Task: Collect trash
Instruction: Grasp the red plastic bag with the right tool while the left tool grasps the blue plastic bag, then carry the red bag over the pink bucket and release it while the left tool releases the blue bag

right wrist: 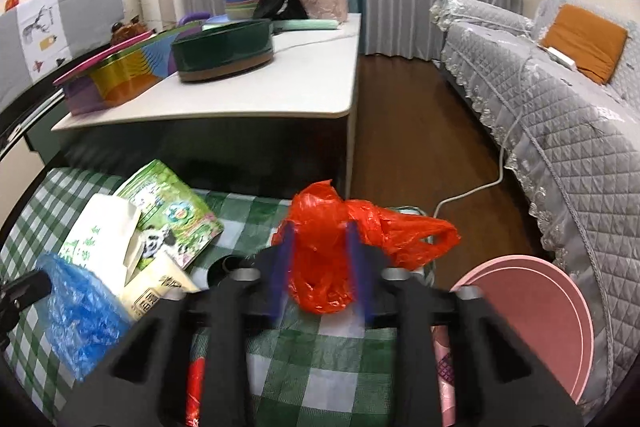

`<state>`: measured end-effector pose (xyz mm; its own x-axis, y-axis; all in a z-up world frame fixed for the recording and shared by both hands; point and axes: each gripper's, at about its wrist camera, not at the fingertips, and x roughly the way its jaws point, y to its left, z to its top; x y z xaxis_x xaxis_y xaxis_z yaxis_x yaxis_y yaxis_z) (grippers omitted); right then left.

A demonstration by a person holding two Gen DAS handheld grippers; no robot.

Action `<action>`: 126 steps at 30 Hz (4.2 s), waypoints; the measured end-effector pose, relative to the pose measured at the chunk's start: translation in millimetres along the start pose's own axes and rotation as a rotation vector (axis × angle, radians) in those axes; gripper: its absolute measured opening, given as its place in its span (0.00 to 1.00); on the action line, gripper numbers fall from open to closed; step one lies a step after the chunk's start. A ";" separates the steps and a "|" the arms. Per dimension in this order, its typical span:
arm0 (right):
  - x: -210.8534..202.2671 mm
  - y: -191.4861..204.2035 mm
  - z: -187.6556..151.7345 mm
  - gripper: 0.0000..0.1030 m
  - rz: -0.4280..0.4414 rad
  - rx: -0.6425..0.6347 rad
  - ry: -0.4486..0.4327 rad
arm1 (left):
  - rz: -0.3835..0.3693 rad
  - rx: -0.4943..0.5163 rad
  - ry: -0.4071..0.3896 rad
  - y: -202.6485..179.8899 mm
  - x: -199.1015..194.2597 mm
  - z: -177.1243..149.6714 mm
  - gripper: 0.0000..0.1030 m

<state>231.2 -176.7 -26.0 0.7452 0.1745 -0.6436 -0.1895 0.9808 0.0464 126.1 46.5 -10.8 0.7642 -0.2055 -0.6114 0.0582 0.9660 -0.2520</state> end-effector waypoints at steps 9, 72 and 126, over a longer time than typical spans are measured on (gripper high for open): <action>-40.0 6.6 2.4 0.07 0.029 -0.045 -0.060 | 0.022 0.022 -0.035 -6.7 -8.5 3.4 0.00; -189.6 -80.8 -33.7 0.06 -0.052 0.078 -0.210 | -0.012 0.208 -0.092 -107.2 -51.2 4.5 0.01; -161.4 -184.2 -33.5 0.06 -0.181 0.348 -0.139 | -0.254 0.307 0.043 -252.3 72.3 31.2 0.00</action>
<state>124.5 -388.4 43.8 0.8301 -0.0171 -0.5573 0.1623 0.9637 0.2121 186.7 -207.2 31.9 0.6734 -0.4436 -0.5915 0.4360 0.8843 -0.1668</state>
